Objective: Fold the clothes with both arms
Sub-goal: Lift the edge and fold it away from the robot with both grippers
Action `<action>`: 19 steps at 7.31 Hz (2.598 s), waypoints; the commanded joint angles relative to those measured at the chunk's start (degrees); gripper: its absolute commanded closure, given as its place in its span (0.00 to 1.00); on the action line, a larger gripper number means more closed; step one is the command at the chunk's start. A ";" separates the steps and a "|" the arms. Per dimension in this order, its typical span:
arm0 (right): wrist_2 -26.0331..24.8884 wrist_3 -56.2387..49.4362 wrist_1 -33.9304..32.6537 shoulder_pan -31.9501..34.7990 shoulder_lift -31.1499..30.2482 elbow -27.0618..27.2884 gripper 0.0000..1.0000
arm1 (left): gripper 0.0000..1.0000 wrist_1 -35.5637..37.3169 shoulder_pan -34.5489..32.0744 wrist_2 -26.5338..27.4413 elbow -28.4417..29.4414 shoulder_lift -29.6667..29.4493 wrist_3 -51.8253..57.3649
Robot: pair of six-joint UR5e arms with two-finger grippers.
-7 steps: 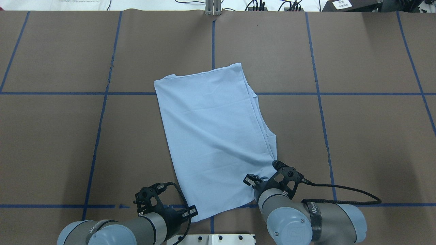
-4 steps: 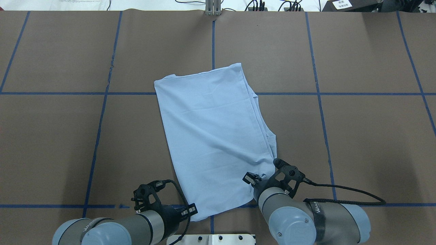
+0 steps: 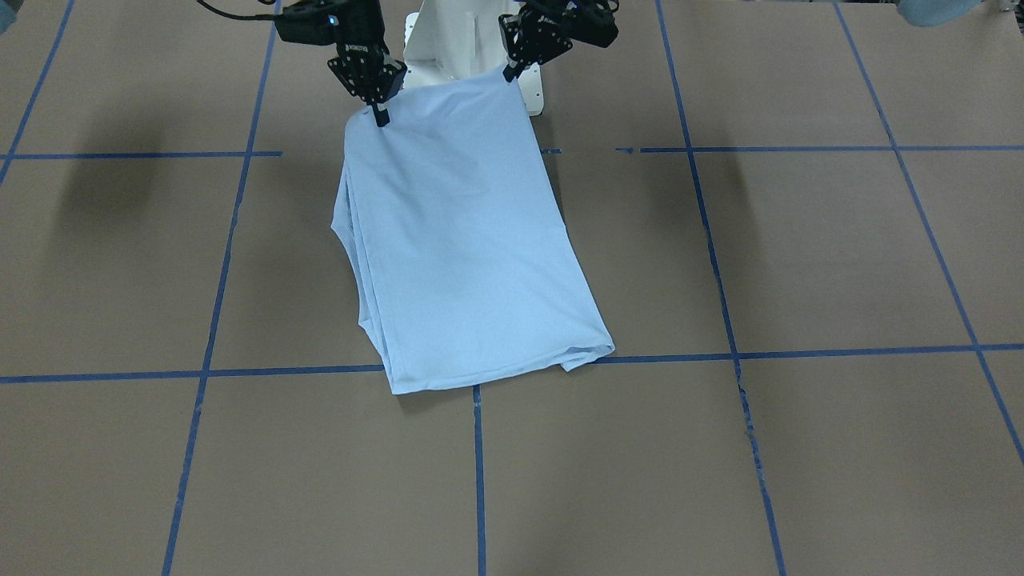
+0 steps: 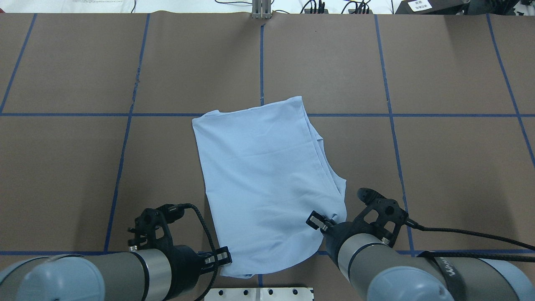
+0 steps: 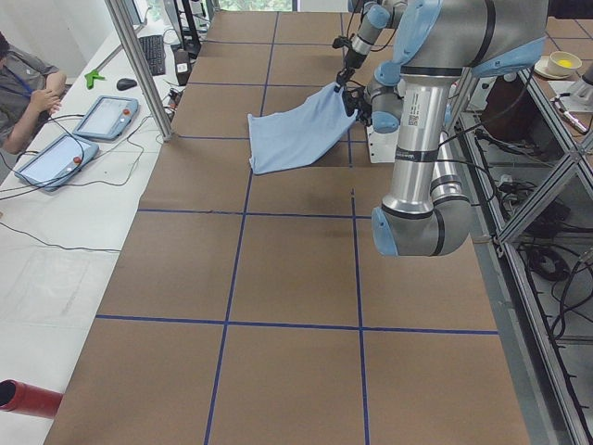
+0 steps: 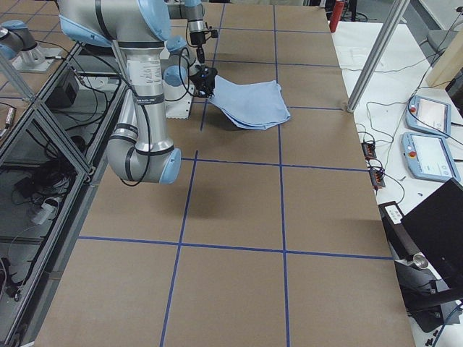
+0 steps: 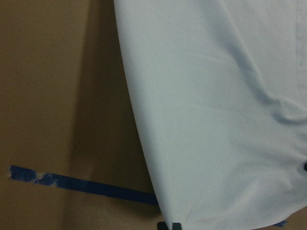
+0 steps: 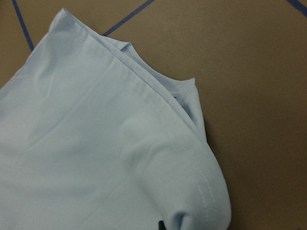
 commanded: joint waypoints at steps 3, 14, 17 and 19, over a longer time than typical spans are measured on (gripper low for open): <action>0.32 -0.86 -3.43 3.52 7.70 -4.50 1.00 | 1.00 12.78 -14.25 -7.59 -2.08 -5.93 12.09; 9.63 -16.51 21.97 24.55 25.92 -50.67 1.00 | 1.00 -6.29 -25.89 -7.95 36.00 -13.40 22.50; 10.87 -19.05 21.97 25.09 25.92 -50.94 0.64 | 1.00 -6.29 -26.34 -7.95 36.00 -13.32 24.17; 10.70 -24.93 22.06 25.26 26.10 -51.65 0.00 | 0.00 -6.37 -26.34 -8.04 35.48 -12.96 26.27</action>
